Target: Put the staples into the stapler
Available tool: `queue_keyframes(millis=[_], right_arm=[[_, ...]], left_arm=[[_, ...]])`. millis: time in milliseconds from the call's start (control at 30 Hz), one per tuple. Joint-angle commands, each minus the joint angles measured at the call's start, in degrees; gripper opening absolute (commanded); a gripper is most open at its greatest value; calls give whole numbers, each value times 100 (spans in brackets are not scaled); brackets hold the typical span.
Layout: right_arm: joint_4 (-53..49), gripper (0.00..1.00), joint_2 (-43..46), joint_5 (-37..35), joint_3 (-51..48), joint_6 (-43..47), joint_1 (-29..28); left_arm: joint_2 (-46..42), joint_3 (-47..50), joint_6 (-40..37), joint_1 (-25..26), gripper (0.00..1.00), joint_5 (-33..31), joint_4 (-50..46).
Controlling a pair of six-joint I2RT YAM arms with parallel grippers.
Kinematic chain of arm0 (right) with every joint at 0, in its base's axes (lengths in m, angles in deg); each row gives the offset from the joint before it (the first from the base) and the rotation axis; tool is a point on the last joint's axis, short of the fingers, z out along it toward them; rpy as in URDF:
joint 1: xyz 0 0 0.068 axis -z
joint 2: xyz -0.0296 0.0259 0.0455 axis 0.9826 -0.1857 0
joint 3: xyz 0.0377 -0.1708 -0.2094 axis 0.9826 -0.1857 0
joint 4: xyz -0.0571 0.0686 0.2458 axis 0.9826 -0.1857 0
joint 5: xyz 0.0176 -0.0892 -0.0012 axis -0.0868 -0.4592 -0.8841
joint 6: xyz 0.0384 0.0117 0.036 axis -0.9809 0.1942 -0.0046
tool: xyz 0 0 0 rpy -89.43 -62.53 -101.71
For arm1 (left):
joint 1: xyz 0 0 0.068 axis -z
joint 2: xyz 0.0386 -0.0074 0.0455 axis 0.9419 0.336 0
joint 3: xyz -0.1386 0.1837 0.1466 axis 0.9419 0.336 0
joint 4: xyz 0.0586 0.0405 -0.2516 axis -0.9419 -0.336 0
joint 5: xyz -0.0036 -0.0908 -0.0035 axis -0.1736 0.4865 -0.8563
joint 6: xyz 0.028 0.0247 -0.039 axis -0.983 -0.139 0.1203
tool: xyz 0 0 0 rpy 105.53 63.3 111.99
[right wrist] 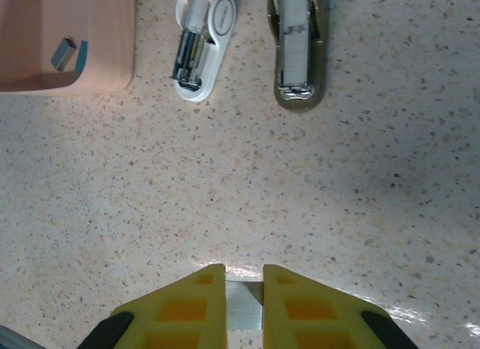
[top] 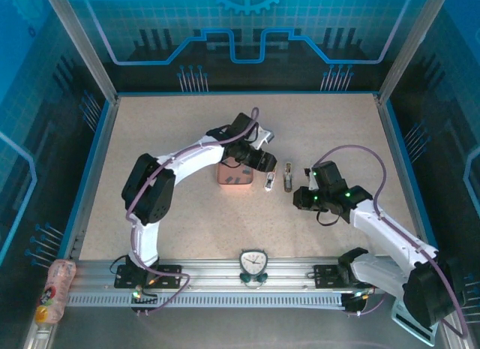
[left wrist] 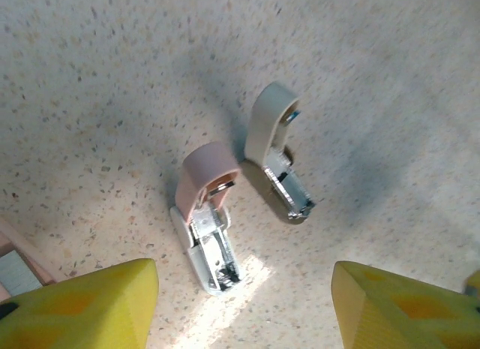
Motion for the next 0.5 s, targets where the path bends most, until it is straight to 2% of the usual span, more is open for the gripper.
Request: queue_keyframes(millis=[0, 133, 367, 467], right_arm=[[30, 15, 122, -315, 202, -149, -92], [-72, 15, 113, -392, 333, -47, -89], [-276, 15, 318, -467, 330, -11, -89], [-343, 16, 450, -506, 302, -11, -78]], left_arm=[[-275, 52, 444, -2, 64, 1, 58], [-321, 214, 956, 81, 65, 100, 101], [-585, 790, 1385, 577, 66, -468, 165], [-697, 1171, 1605, 756, 66, -480, 412]])
